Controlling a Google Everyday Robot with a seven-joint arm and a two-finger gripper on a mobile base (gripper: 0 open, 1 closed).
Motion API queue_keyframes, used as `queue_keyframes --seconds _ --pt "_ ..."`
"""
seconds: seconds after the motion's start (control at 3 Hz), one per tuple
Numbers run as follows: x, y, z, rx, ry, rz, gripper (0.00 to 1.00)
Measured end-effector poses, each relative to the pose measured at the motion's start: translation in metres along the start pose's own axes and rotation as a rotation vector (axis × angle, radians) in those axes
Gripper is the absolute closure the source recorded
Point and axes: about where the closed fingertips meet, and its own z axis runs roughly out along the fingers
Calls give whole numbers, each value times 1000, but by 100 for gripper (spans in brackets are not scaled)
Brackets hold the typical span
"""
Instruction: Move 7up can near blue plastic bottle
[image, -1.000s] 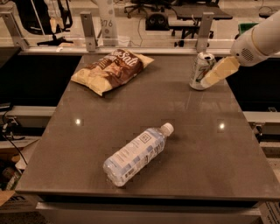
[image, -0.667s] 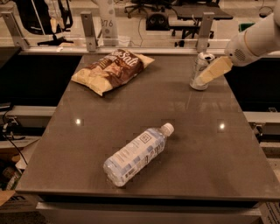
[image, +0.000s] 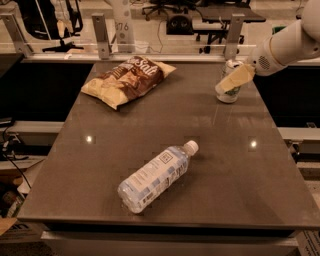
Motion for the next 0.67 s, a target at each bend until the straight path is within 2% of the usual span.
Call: queue_keyframes --seconds 0.67 --pt "-3 5 -2 -57 -30 39 64"
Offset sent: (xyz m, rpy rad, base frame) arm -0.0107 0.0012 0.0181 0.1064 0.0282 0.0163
